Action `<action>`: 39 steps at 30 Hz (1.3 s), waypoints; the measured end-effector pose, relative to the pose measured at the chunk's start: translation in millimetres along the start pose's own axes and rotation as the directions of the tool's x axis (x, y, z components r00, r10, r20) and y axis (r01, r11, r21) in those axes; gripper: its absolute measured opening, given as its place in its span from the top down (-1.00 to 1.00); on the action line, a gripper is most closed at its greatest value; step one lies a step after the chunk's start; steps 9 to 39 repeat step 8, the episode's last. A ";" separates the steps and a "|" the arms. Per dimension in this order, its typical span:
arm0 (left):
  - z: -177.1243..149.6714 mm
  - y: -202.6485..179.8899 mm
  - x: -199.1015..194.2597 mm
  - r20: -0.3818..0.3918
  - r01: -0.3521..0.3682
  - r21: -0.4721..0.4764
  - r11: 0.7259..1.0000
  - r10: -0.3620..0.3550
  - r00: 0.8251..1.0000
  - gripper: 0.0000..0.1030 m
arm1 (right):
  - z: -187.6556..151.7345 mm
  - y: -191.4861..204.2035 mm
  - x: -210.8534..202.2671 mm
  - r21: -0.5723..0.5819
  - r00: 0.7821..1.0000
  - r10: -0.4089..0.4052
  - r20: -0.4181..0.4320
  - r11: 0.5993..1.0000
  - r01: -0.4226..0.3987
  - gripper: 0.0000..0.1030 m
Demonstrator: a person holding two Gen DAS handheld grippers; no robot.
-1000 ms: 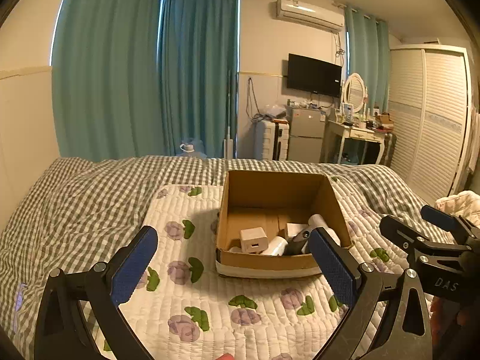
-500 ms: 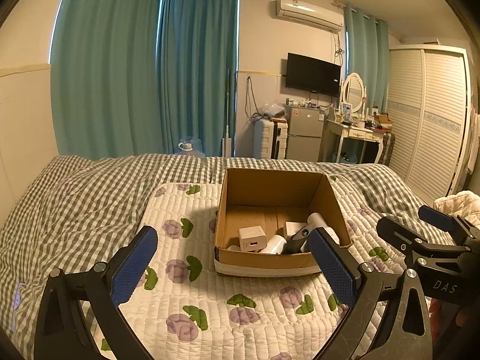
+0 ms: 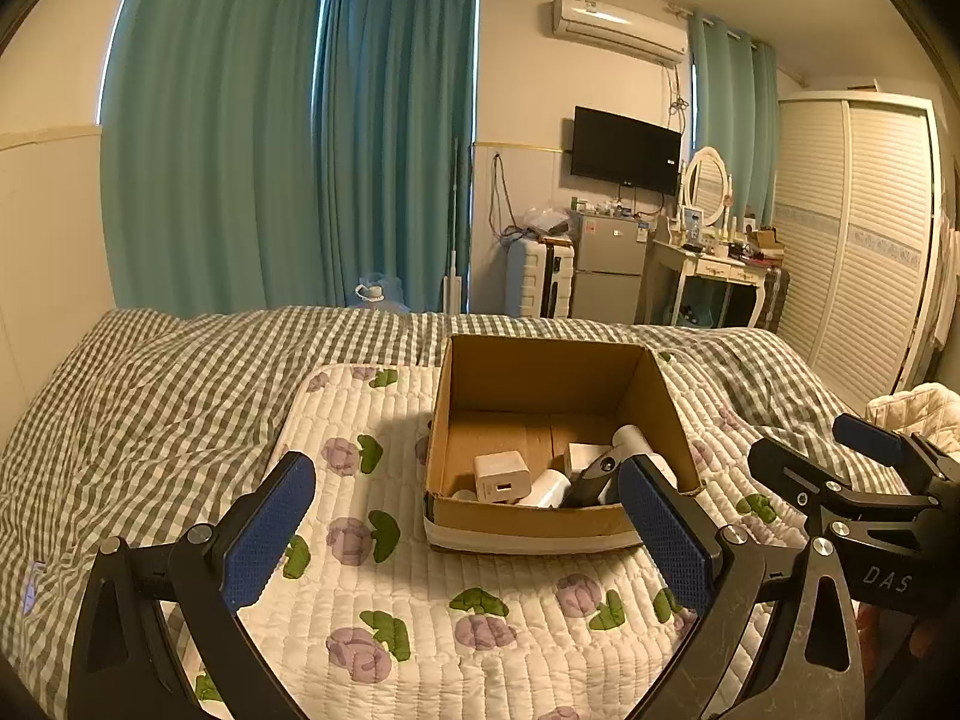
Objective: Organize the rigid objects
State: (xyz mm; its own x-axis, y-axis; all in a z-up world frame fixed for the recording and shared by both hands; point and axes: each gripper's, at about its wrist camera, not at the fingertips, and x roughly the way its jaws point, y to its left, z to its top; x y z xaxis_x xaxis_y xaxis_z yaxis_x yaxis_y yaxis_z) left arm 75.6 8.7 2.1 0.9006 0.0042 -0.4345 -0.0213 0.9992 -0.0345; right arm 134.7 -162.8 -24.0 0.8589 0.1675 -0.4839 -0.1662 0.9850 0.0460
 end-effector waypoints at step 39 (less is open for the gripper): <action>-2.9 -2.8 0.9 -0.004 -0.002 0.027 1.000 0.002 1.000 -1.00 | -1.4 -0.3 -0.2 -0.001 1.000 -0.002 -0.006 1.000 0.002 -1.00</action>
